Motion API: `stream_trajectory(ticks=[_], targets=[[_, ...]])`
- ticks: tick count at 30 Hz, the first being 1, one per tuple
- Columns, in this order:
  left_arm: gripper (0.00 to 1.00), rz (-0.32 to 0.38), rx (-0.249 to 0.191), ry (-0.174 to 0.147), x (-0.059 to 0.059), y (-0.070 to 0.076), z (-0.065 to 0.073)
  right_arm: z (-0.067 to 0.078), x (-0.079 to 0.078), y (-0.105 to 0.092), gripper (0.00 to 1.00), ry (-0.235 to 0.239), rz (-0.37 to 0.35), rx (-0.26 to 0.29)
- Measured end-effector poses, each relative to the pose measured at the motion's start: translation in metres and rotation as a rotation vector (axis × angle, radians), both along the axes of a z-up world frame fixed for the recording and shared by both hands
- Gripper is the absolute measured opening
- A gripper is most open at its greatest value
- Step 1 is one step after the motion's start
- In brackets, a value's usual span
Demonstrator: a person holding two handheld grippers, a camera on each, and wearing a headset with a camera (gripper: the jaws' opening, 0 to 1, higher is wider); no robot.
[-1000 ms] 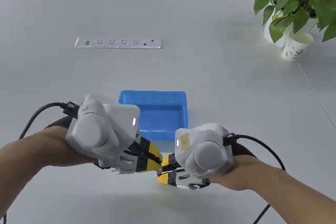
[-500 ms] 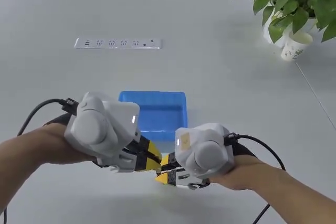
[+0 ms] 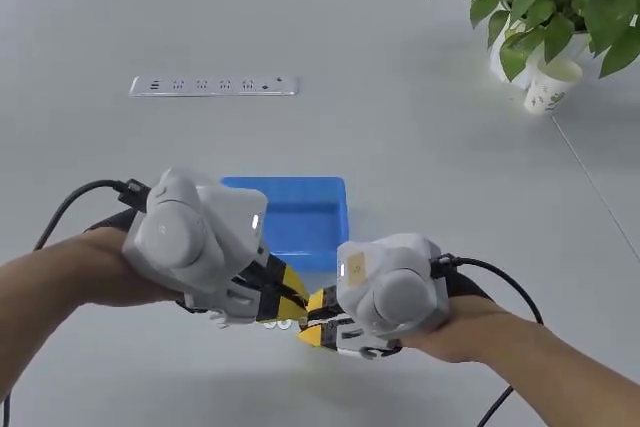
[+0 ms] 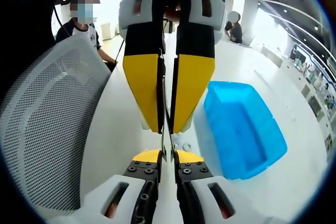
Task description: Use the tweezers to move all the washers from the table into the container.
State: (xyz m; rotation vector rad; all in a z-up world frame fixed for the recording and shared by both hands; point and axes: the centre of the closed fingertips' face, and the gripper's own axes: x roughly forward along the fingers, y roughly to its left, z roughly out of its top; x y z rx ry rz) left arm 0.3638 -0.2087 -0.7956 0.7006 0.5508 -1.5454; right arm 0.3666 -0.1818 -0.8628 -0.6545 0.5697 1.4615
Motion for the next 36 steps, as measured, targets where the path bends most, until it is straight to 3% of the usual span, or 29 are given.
stream_trajectory(ticks=[20,36], targets=[[0.07,-0.051,0.005,-0.009,0.017,-0.014,0.001,0.001,0.018,-0.014,0.11,-0.013,-0.064,0.003],[0.07,-0.072,0.017,0.010,0.023,-0.019,-0.004,-0.005,0.023,-0.018,0.12,0.005,-0.086,-0.001]])
